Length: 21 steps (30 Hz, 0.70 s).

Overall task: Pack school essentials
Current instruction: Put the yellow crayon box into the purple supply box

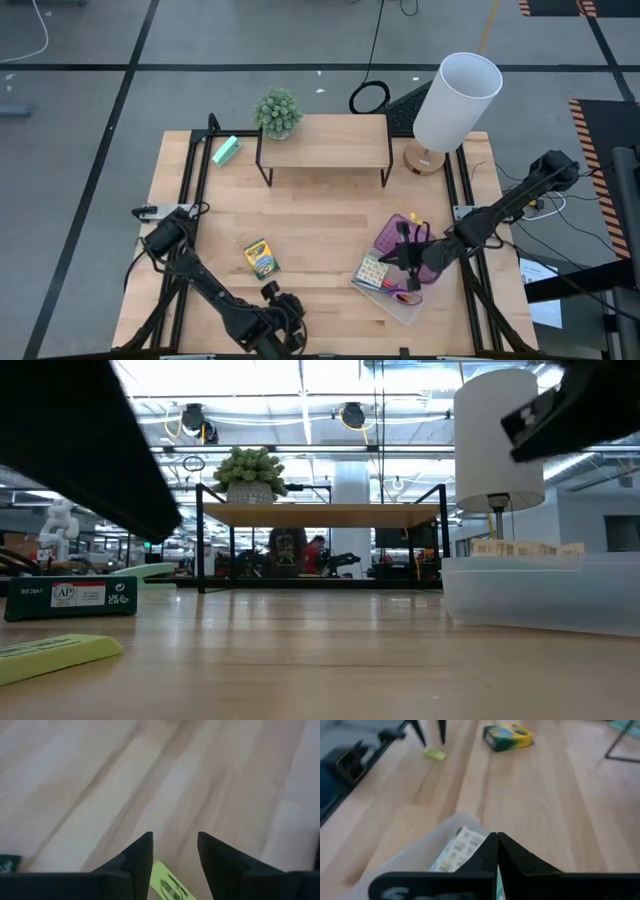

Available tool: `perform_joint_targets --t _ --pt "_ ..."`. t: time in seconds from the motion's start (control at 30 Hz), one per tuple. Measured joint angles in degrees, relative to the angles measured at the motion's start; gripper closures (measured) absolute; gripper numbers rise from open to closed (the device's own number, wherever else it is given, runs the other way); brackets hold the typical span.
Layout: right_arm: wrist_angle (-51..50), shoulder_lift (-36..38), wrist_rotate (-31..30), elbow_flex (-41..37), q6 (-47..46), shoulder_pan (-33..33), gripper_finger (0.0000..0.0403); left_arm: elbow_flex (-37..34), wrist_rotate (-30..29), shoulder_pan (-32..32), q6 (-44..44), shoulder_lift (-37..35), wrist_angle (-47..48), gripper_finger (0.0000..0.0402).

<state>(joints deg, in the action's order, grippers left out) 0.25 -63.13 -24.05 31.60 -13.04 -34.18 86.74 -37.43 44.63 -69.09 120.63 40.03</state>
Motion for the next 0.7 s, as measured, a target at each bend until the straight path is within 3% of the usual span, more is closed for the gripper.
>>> perform_joint_targets --t 0.1,0.23,0.5,0.7 --pt "6.94 -0.18 0.31 -4.00 -2.97 1.81 0.0403 0.00 -0.08 -0.71 -1.27 -0.01 0.03 0.0247" --pt "8.84 -1.72 3.18 -6.94 -4.21 3.92 0.0403 0.00 -0.11 -0.78 -1.83 -0.01 0.02 0.0247" --pt "22.33 -12.00 7.75 -7.23 -4.76 6.49 0.0403 0.00 -2.00 -2.46 -1.33 -0.01 0.02 0.0247" --pt "22.83 -17.51 7.77 -7.16 -6.72 7.11 0.0403 0.00 -2.03 -3.10 -0.26 -0.01 -0.01 0.0247"
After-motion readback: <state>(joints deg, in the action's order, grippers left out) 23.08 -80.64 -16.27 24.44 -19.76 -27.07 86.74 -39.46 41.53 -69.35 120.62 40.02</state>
